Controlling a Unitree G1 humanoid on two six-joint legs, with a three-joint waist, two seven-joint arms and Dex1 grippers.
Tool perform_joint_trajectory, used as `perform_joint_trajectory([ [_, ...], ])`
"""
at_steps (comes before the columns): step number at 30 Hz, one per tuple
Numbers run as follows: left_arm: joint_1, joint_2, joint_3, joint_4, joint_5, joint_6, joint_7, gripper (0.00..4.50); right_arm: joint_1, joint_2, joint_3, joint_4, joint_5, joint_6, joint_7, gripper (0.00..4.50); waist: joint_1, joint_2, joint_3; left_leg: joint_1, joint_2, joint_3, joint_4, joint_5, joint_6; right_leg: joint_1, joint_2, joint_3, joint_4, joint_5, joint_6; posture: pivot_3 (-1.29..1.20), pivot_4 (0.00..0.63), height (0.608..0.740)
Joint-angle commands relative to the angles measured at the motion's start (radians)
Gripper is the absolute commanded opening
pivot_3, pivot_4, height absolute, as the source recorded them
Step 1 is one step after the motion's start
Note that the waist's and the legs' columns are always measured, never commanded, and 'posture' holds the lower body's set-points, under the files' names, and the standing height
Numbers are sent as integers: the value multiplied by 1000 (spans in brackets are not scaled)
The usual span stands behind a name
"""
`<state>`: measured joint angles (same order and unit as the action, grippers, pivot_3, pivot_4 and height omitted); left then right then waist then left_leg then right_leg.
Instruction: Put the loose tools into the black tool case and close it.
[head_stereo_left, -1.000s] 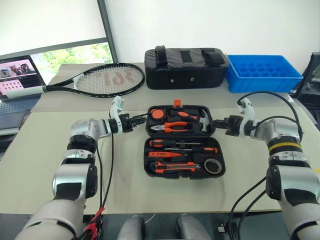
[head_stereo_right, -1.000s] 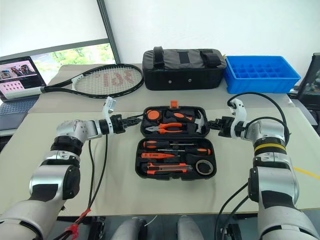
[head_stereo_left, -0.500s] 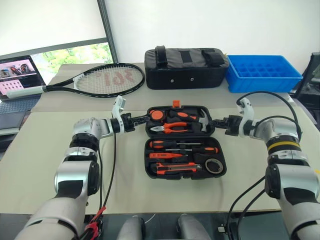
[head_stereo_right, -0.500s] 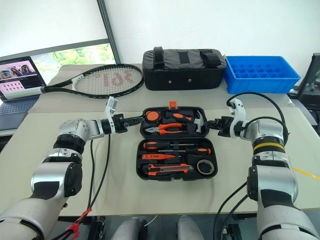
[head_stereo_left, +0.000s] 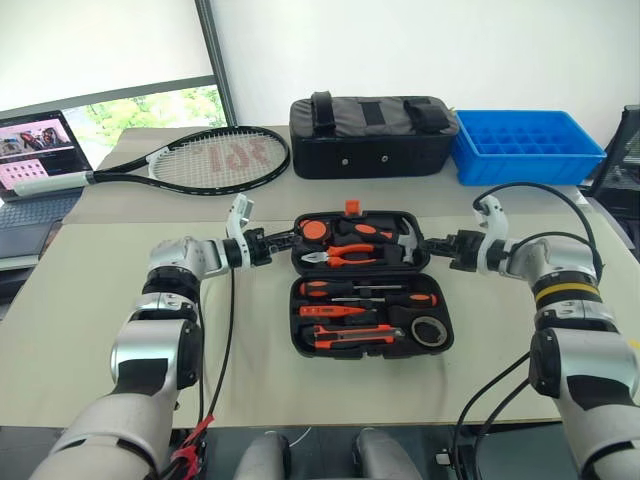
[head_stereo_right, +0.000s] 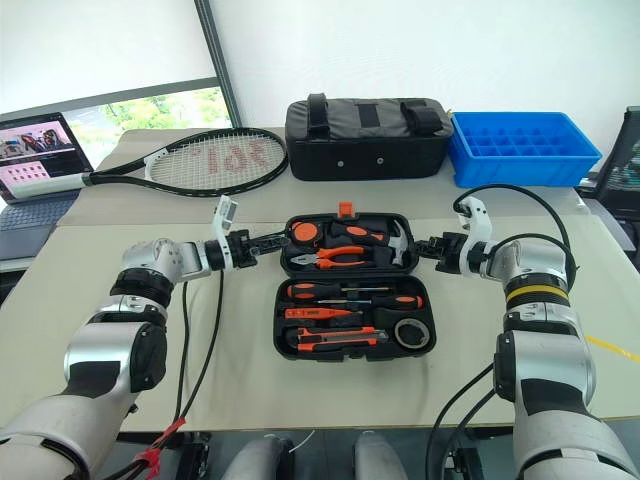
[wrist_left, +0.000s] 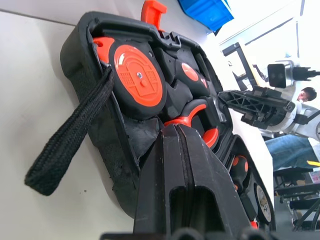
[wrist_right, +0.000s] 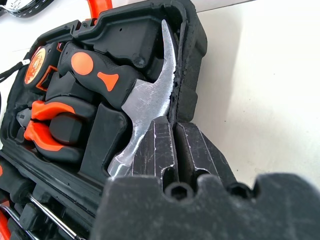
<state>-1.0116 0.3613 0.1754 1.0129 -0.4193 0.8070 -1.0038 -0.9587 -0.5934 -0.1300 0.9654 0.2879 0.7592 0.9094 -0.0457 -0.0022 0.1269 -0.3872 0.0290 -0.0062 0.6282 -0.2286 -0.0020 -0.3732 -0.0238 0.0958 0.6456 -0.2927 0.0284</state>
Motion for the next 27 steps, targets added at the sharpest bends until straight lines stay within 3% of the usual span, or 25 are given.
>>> perform_joint_trajectory([
  [1, -11, 10, -3, -25, 7, -14, -31, 0, -4, -5, -29, -47, 11, -49, -2, 34, 0, 0, 0, 0, 0, 0, 0, 0, 0, 0, 0, 0, 0, 0, 0, 0, 150, 707],
  [27, -26, -9, -11, -2, 67, -80, -13, 0, 7, 2, -33, -54, 13, -70, -8, 34, 0, 0, 0, 0, 0, 0, 0, 0, 0, 0, 0, 0, 1, 0, 0, 0, 150, 707],
])
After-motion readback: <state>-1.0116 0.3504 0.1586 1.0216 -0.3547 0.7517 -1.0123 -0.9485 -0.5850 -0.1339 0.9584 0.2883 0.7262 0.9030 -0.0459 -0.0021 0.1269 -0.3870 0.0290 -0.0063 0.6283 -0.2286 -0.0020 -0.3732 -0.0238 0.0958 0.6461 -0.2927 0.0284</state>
